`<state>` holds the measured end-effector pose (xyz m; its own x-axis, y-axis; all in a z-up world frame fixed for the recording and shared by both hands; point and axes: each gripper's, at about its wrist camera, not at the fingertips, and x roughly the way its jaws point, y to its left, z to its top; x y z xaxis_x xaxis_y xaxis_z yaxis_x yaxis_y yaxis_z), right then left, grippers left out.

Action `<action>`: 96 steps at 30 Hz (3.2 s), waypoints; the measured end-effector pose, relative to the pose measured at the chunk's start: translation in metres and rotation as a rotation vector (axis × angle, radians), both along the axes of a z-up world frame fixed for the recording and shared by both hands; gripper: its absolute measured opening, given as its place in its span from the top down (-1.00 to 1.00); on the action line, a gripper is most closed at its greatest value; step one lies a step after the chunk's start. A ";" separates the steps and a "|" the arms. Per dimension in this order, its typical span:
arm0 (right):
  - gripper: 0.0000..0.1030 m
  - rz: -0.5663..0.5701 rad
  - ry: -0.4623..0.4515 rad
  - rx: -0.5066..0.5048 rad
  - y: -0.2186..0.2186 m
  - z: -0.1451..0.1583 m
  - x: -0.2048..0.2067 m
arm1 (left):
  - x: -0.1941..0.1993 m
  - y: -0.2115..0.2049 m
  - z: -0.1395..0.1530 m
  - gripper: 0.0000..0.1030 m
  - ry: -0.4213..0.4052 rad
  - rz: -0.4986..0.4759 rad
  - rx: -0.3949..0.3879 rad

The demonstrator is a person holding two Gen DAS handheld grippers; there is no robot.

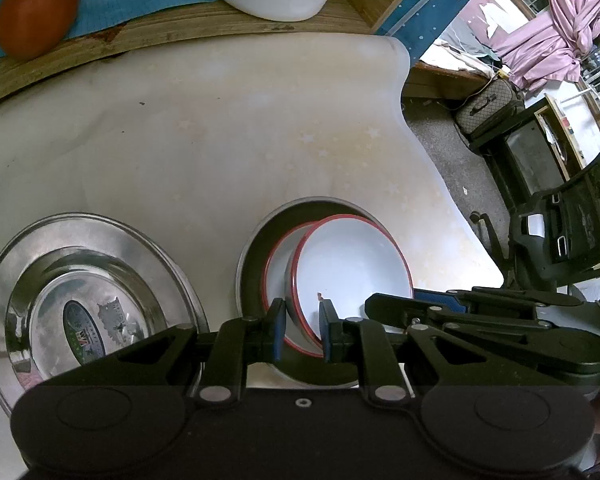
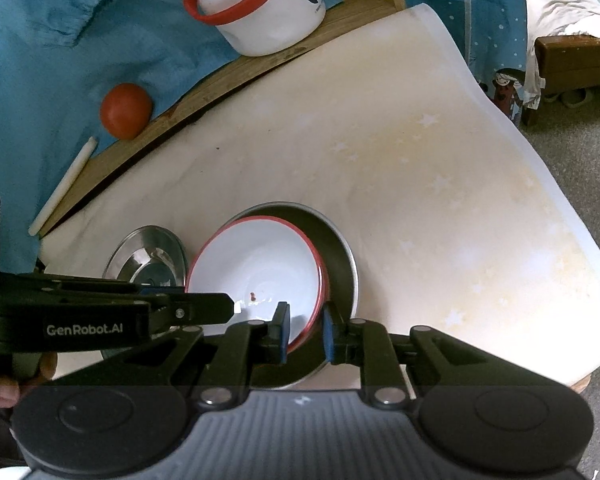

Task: Organize plates and bowls
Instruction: 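Open both grippers and release the white bowl onto the nested bowls, then move both grippers to the rim of the steel bowl holding the white bowls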

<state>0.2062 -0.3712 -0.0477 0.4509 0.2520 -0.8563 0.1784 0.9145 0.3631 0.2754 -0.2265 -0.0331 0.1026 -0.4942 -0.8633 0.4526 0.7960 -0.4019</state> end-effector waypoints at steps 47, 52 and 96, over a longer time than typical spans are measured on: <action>-0.90 -0.107 -0.092 -0.079 -0.020 0.021 -0.010 | 0.015 0.047 0.025 -0.98 -0.204 0.021 0.080; -0.99 -0.145 -0.066 -0.107 -0.025 0.015 -0.014 | 0.023 0.044 0.021 -0.98 -0.238 -0.012 0.137; -0.99 -0.151 0.135 -0.134 -0.030 -0.023 0.000 | 0.023 -0.010 0.002 -0.98 -0.344 -0.272 0.352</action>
